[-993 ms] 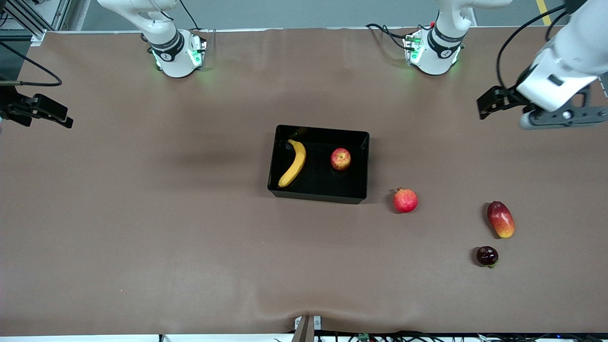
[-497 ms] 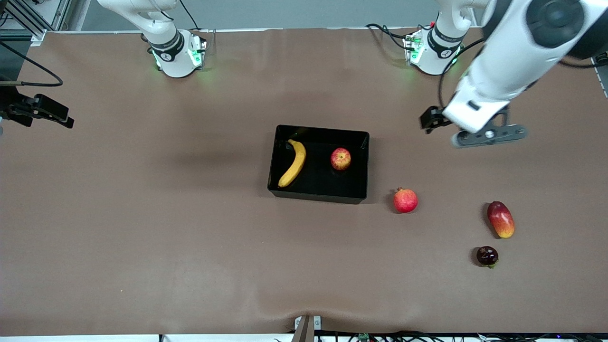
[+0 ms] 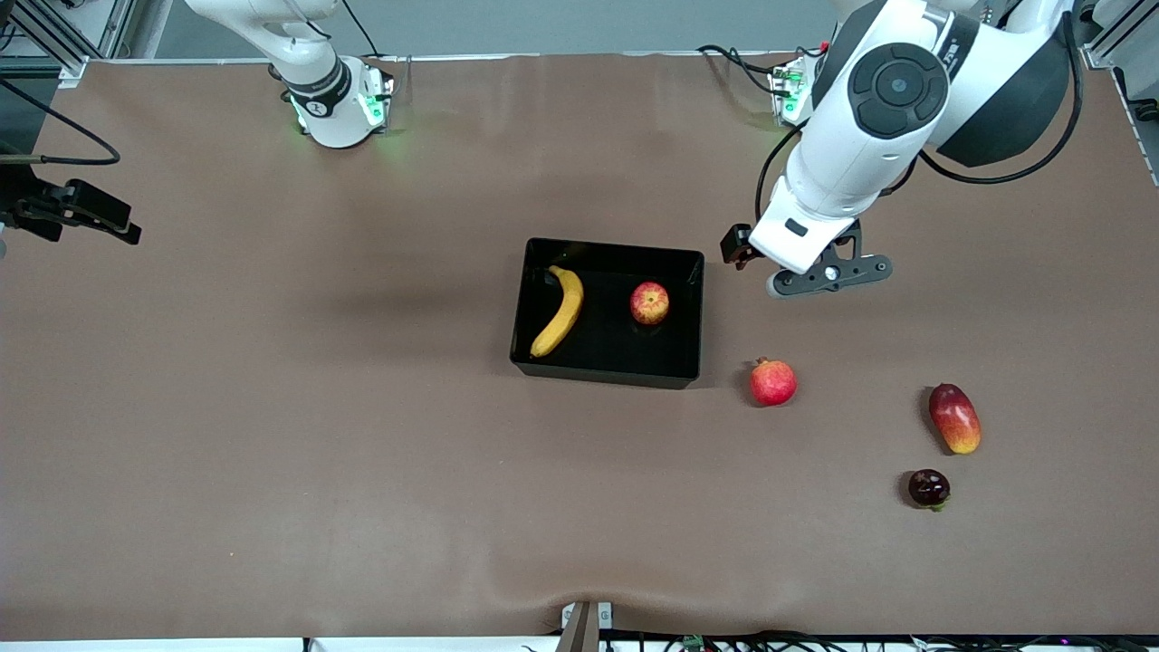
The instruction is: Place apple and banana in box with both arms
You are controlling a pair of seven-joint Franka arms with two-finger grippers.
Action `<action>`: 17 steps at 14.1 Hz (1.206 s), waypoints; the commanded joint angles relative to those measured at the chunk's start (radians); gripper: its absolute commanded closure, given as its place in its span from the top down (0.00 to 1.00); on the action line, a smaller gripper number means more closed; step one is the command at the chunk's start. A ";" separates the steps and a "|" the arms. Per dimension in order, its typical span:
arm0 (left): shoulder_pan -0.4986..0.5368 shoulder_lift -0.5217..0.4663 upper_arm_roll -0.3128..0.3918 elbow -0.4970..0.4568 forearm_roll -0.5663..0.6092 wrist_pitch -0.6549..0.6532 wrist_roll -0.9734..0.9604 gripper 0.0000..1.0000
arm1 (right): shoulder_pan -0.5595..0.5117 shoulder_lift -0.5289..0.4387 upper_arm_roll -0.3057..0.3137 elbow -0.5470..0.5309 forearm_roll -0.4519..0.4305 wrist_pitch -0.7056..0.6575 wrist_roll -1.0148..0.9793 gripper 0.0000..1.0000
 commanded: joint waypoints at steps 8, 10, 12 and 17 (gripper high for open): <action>0.242 -0.184 0.011 -0.002 0.013 -0.129 0.339 1.00 | 0.001 0.000 0.001 0.003 0.005 -0.003 0.010 1.00; 0.270 -0.212 0.013 -0.007 0.014 -0.144 0.411 1.00 | 0.001 0.000 0.001 0.003 0.005 -0.007 0.010 1.00; 0.294 -0.224 0.013 -0.004 0.014 -0.161 0.420 1.00 | 0.001 -0.001 0.001 0.004 0.005 -0.007 0.008 1.00; 0.337 -0.244 0.014 0.005 0.010 -0.167 0.480 1.00 | 0.001 -0.001 0.001 0.004 0.005 -0.006 0.010 1.00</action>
